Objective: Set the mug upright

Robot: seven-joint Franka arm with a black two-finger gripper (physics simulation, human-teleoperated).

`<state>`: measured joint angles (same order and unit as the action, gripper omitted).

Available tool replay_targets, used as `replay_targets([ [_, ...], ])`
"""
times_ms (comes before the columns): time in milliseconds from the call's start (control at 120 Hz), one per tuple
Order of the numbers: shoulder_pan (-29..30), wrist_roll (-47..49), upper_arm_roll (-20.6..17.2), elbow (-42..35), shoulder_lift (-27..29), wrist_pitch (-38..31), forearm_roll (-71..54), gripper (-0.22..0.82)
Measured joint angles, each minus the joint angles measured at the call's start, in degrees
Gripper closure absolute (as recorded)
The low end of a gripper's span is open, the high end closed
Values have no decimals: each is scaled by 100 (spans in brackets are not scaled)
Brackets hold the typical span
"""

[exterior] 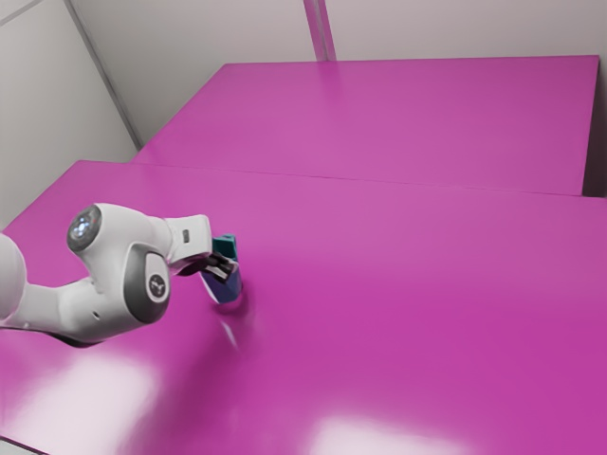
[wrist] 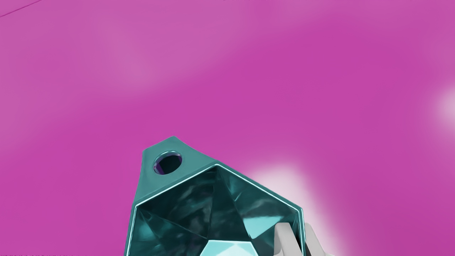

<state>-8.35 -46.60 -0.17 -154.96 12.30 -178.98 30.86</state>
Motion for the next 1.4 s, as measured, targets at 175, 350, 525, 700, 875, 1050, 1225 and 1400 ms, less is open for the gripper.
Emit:
replay_targets([
  [175,-147,219,-1,-1,-88,-77,230,79],
  [350,-241,385,-1,-1,-188,-105,339,79],
  [525,-254,510,-1,-1,-213,-91,374,79],
  [700,-262,606,-73,-1,-231,-56,519,73],
  [875,-264,680,-122,3,-237,-29,671,59],
  [1050,-263,735,-124,89,-232,2,713,46],
  [1225,-264,776,-124,240,-209,59,726,35],
  [1400,-280,802,176,1092,-339,686,588,22],
])
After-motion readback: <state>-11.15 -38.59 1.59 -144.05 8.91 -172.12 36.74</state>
